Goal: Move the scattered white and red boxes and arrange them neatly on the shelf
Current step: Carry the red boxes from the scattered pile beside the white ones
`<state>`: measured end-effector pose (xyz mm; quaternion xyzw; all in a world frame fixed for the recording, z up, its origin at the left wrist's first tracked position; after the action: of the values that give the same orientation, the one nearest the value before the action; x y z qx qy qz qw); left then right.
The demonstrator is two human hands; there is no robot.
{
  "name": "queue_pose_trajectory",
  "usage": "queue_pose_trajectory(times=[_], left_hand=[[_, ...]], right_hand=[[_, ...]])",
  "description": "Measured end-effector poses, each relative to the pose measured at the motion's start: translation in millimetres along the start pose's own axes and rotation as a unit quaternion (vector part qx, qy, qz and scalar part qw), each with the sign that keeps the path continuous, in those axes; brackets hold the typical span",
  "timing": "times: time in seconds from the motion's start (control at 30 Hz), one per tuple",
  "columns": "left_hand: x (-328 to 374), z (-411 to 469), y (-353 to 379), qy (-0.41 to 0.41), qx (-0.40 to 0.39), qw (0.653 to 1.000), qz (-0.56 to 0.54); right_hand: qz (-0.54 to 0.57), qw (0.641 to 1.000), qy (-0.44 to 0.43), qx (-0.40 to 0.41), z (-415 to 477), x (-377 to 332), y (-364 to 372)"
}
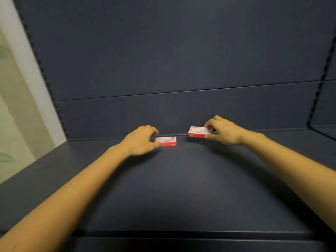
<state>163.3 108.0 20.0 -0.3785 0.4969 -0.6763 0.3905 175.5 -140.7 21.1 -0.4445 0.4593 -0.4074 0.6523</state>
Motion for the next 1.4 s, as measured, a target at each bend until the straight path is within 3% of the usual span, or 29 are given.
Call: queue_pose_trajectory(times=[0.27, 0.47, 0.63, 0.9, 1.4], left_hand=[[-17.6, 42.2, 20.9, 0.019, -0.105, 0.991, -0.079], [20.6, 56.4, 4.5, 0.115, -0.035, 0.987, -0.108], [106.9, 53.6, -14.1, 0.206, 0.027, 0.963, -0.17], [280.8, 41.8, -13.6, 0.324, 0.038, 0.921, -0.212], [570.7, 4.3, 22.9, 0.409, 0.036, 0.879, -0.245]], right_hand=[[0.039, 0.996, 0.064, 0.042, -75.3, 27.3, -29.4], [0.027, 0.99, 0.116, 0.07, -123.5, 56.6, -44.6], [0.014, 0.983, 0.153, 0.103, -173.0, 90.2, -73.4], [-0.036, 0.97, 0.201, 0.133, -281.2, 162.2, -129.6], [-0.032, 0.948, 0.27, 0.164, -488.4, 315.6, -200.5]])
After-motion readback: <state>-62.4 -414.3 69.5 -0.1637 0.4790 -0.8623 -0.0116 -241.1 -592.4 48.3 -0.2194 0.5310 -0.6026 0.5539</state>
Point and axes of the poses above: each hand's wrist, its own z-axis towards the middle knuckle, its own y-axis out of the palm, x = y × z, the point moved 3 cm from there along z, towards the middle knuckle, and after that the axes turned 4 degrees about y, right-handed, at the moved point
